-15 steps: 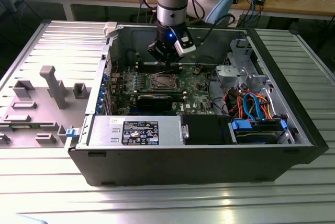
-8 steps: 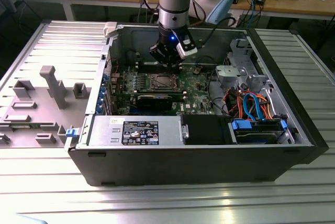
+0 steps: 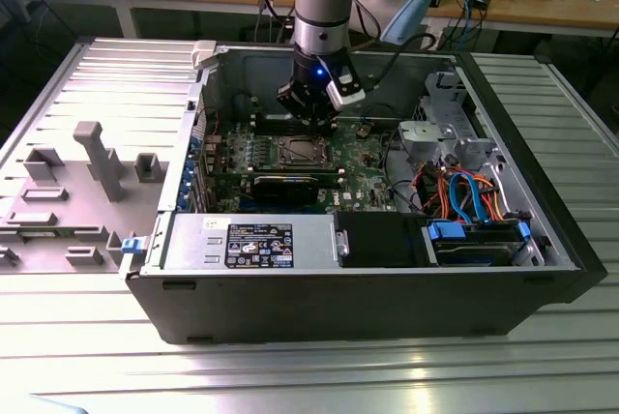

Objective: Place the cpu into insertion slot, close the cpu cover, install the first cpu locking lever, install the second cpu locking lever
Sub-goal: 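Install the first cpu locking lever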

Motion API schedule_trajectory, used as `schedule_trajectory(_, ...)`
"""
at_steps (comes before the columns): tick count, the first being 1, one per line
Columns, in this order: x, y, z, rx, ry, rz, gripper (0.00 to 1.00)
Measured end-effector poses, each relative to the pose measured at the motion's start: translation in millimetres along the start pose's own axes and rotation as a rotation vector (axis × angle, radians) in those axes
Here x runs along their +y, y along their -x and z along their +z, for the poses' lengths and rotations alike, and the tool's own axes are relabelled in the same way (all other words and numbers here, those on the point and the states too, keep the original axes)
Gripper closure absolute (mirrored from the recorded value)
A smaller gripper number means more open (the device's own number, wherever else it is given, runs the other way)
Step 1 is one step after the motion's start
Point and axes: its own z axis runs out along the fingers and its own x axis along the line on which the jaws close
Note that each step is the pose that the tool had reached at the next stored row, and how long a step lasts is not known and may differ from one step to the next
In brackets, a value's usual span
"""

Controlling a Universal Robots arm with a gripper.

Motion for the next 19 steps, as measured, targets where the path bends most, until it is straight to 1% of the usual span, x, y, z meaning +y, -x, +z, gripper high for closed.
schedule_trajectory(14,0.1,0.7,1.4,0.0003,-0.0006,0.0,0.89)
schedule_trajectory(19,0.2,0.7,0.2,0.0002,-0.0004,0.0,0.89)
